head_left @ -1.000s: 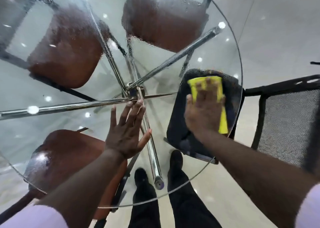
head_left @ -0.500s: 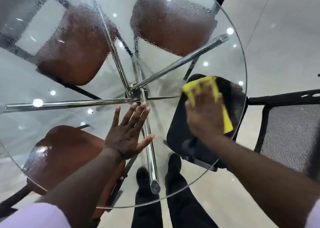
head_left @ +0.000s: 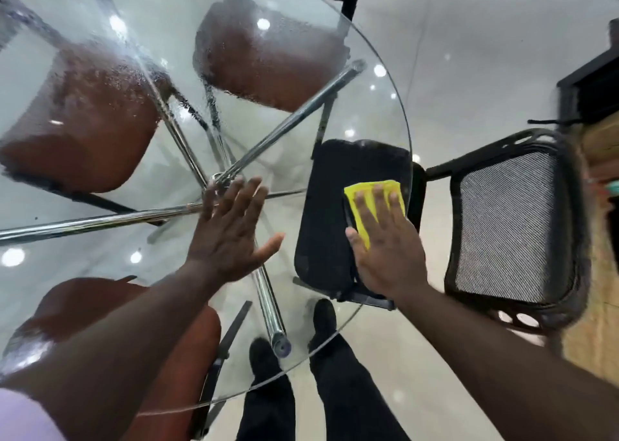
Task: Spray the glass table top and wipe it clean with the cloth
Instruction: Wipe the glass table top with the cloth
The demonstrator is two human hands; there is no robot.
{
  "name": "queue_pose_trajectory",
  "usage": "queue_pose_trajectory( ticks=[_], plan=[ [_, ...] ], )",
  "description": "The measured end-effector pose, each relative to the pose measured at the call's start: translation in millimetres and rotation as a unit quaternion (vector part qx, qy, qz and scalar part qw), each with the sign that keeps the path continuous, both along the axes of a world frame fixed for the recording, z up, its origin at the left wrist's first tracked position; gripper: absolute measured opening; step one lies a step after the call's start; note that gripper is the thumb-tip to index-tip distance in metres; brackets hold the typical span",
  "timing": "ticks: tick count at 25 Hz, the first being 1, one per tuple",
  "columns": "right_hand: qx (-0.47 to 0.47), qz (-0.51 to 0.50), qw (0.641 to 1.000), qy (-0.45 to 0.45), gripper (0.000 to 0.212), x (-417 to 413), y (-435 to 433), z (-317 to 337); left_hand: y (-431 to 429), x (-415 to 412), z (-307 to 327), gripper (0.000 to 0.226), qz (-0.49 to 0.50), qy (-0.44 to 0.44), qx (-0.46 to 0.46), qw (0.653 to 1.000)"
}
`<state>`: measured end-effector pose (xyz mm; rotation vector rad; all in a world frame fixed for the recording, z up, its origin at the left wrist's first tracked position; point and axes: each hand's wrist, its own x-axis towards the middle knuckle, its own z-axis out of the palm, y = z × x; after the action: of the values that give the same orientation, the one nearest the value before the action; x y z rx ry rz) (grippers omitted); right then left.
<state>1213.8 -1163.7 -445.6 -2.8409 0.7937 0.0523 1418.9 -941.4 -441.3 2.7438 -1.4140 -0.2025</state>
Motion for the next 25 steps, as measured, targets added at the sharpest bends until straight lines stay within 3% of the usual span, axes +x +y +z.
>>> queue_pose_trajectory(
  ticks=[3, 7, 9, 11, 14, 17, 18, 20, 22, 23, 25],
  plan=[
    [-0.028, -0.053, 0.998, -0.013, 0.069, 42.3, -37.3, -12.1, -62.0, 4.9, -5.1, 0.09, -0.037, 0.003, -0.015, 0.999],
    [-0.037, -0.073, 0.996, -0.032, 0.068, 138.6, -171.2, -19.8, -80.7, -2.3, -26.8, 0.092, -0.039, 0.005, 0.021, 0.999],
    [-0.041, -0.077, 0.995, -0.05, 0.069, 132.6, -163.5, -14.4, -80.9, -2.3, -19.8, 0.093, -0.036, 0.012, 0.03, 0.999],
    [-0.046, -0.07, 0.996, -0.029, 0.069, 86.8, -98.8, -7.8, -83.6, 0.2, -13.6, 0.093, -0.031, 0.016, 0.032, 0.999],
    [-0.018, 0.13, 0.991, -0.013, 0.067, 39.6, -52.3, -6.0, -84.2, -3.5, -12.0, 0.094, -0.036, 0.019, 0.034, 0.999],
    [-0.044, 0.294, 0.955, -0.018, 0.061, 129.1, -152.3, -20.2, -83.7, 1.6, -17.8, 0.095, -0.032, 0.008, 0.023, 0.999],
    [-0.066, 0.273, 0.959, -0.032, 0.06, 164.2, -186.2, -23.7, -84.2, 3.0, -19.6, 0.095, -0.031, 0.006, 0.017, 0.999],
    [-0.065, 0.106, 0.991, -0.048, 0.06, 199.5, -221.8, -18.0, -82.5, 1.3, -18.2, 0.096, -0.031, 0.005, 0.02, 0.999],
    [-0.044, -0.055, 0.996, -0.06, 0.063, 184.4, -184.3, -15.4, -81.7, 0.2, -15.2, 0.097, -0.031, 0.011, 0.025, 0.999],
    [-0.048, -0.057, 0.996, -0.057, 0.064, 169.5, -152.9, -13.2, -82.4, 1.4, -13.8, 0.096, -0.028, 0.013, 0.027, 0.999],
    [-0.03, 0.106, 0.993, -0.042, 0.063, 148.0, -108.2, -16.8, -85.5, -0.5, -11.1, 0.096, -0.031, 0.008, 0.028, 0.999]
  ],
)
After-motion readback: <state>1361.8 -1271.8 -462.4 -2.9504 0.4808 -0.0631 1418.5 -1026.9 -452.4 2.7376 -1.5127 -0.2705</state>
